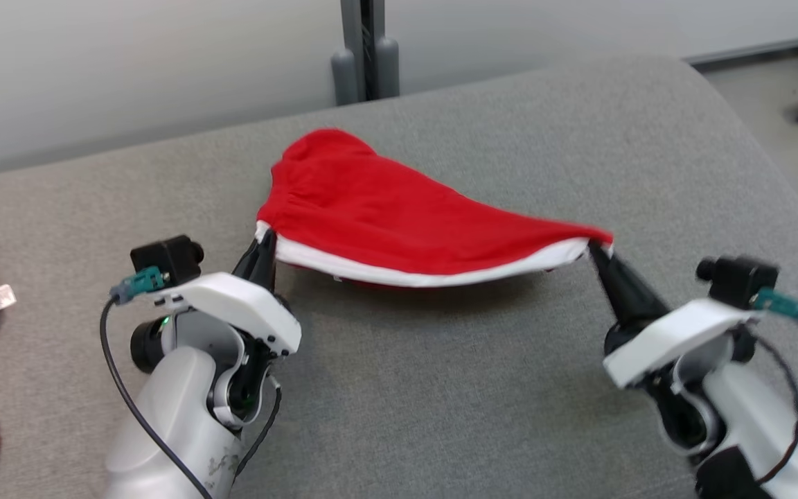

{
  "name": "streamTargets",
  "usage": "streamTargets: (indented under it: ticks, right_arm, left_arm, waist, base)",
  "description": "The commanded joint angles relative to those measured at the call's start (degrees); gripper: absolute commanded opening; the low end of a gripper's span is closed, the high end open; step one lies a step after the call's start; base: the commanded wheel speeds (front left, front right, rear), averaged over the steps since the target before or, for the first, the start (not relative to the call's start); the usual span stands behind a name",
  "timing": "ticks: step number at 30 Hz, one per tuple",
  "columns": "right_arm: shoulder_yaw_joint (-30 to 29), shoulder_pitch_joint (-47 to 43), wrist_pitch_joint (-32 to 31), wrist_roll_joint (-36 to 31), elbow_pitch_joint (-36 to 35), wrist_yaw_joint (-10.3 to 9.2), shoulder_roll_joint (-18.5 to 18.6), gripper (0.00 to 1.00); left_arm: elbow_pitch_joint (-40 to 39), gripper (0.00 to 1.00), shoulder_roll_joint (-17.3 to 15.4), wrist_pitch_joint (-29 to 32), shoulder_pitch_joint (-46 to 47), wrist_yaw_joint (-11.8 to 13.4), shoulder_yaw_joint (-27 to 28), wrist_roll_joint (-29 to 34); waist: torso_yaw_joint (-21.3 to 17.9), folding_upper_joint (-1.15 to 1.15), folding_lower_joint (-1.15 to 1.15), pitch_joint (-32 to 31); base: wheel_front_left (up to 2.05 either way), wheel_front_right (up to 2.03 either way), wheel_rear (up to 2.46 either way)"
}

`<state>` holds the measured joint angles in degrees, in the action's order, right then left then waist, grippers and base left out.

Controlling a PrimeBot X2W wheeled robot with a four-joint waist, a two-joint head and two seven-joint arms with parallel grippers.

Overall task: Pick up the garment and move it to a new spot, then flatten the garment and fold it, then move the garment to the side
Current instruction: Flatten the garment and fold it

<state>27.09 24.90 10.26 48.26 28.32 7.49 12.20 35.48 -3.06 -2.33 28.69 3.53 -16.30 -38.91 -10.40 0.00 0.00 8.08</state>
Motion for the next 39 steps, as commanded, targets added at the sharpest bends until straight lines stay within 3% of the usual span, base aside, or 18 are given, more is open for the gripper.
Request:
streamTargets:
  ticks: [1,7,14,18,22,27,31,35,39]
  right_arm:
    - [-0.6,1.0,-0.7,-0.6,-1.0,0.00,0.8,0.00]
    - [-5.7,6.3,-5.6,-4.1,-5.9,0.00,3.3,0.00]
    - [-10.2,13.8,-11.6,-9.1,-8.4,0.00,2.6,0.00]
    - [-12.1,19.1,-14.7,-11.8,-8.0,-0.01,2.5,0.00]
    - [-14.4,29.1,-17.4,-13.6,-5.2,0.00,2.3,0.00]
    - [-15.4,40.7,-16.1,-15.8,1.9,-0.01,1.5,0.00]
    - [-15.3,50.7,-10.0,-18.5,8.7,-0.01,0.6,0.00]
    - [-17.1,60.4,1.2,-21.7,17.3,-0.02,-0.5,0.00]
    - [-19.6,63.0,4.7,-23.0,22.5,-0.03,-3.1,0.00]
  left_arm:
    - [-1.4,0.00,-0.3,0.9,-0.2,-0.3,0.2,-0.5]
    - [-11.5,0.00,-0.2,10.8,1.6,0.7,0.3,-5.3]
    - [-19.8,0.00,-0.2,21.3,7.1,5.4,1.6,-9.9]
    - [-21.7,0.00,0.0,25.1,12.6,8.4,1.9,-11.2]
    - [-19.4,0.00,-0.5,26.8,22.4,11.2,2.6,-9.9]
    - [-12.6,0.00,-0.6,24.8,33.9,11.5,3.2,-8.0]
    - [-5.9,0.00,-0.5,19.7,44.2,10.5,4.2,-6.7]
    - [2.2,0.00,-0.2,10.0,55.5,7.8,4.9,-7.0]
    - [9.0,0.00,-0.2,1.7,60.0,4.5,3.8,-7.7]
  waist:
    - [1.1,0.00,0.00,-2.1]
    - [3.1,0.00,0.00,-6.5]
    - [4.4,0.00,0.00,-8.4]
    - [5.0,0.00,0.00,-6.8]
    - [5.0,0.00,0.00,-0.5]
    - [4.2,0.00,0.00,6.5]
    - [3.6,0.00,0.00,11.6]
    - [3.8,0.00,0.00,17.0]
    - [4.0,0.00,0.00,20.2]
  base:
    - [0.00,0.00,0.00]
    - [0.00,0.00,0.00]
    - [0.00,0.00,0.00]
    - [0.00,0.00,0.00]
    - [0.00,0.00,0.00]
    - [0.00,0.00,0.00]
    - [0.00,0.00,0.00]
    - [0.00,0.00,0.00]
    - [0.00,0.00,0.00]
